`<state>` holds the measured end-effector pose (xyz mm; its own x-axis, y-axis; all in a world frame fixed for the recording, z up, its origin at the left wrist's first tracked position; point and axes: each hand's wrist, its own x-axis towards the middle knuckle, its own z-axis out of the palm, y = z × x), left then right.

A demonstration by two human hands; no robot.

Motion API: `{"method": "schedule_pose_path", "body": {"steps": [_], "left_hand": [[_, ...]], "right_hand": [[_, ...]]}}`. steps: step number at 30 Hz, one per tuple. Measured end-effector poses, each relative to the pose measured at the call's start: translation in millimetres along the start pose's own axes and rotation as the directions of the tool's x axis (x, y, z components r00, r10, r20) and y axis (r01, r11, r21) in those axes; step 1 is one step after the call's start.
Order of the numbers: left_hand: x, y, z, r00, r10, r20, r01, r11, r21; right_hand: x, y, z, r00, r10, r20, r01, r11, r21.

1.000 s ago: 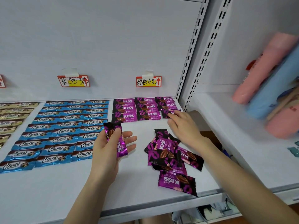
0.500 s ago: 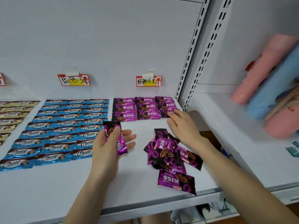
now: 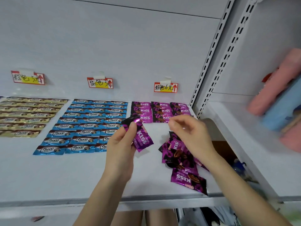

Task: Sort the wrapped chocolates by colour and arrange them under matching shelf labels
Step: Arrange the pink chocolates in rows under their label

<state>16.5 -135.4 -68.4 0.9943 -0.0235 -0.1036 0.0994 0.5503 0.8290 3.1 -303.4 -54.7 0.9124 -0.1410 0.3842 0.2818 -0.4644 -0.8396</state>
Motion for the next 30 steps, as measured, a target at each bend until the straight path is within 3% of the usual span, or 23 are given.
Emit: {"method": "schedule_pose_path", "body": {"steps": [3,6,9,14,19,25,28,30], "left_hand": [[-4.3,2.1,0.2,0.999,0.015,0.038,-0.013,0.998,-0.063],[-6.3,3.9,-2.1,1.0,0.015,0.027,-0.012,0.996,-0.087],[-5.8,5.3,-5.7,1.0,-0.016,0.018,0.017,0.995,-0.094],[-4.3,9.7,-12.4,0.995,-0.046,0.091,0.051,0.997,-0.058],[-3.1,16.4,-16.3,0.993,-0.069,0.094,0.067,0.997,0.024],[-3.2,13.9,-14.0,0.995,-0.024,0.096,0.011,0.991,0.134],[-2.4,5.5,-21.3,0.983,0.153,0.103,-0.183,0.87,0.458],[-5.7,-1.2,-33.7,0.944,0.266,0.197,-0.324,0.623,0.712]], "right_hand": [[-18.7,-17.6,20.2,0.993,-0.048,0.111,0.058,0.995,-0.085],[-25.8,-22.8,34.7,0.975,-0.197,0.105,0.22,0.929,-0.298],[-26.6,-24.5,41.1,0.966,-0.231,0.117,0.257,0.906,-0.336],[-20.9,-24.1,36.0,0.983,-0.102,0.151,0.113,0.991,-0.068],[-11.7,-24.0,22.6,0.964,0.094,0.247,-0.147,0.968,0.205],[0.2,-14.5,14.8,0.953,0.19,0.234,-0.233,0.958,0.168],[14.2,-2.8,13.3,0.94,0.261,0.218,-0.293,0.947,0.129],[27.5,6.6,13.5,0.933,0.304,0.191,-0.322,0.944,0.072]]}}
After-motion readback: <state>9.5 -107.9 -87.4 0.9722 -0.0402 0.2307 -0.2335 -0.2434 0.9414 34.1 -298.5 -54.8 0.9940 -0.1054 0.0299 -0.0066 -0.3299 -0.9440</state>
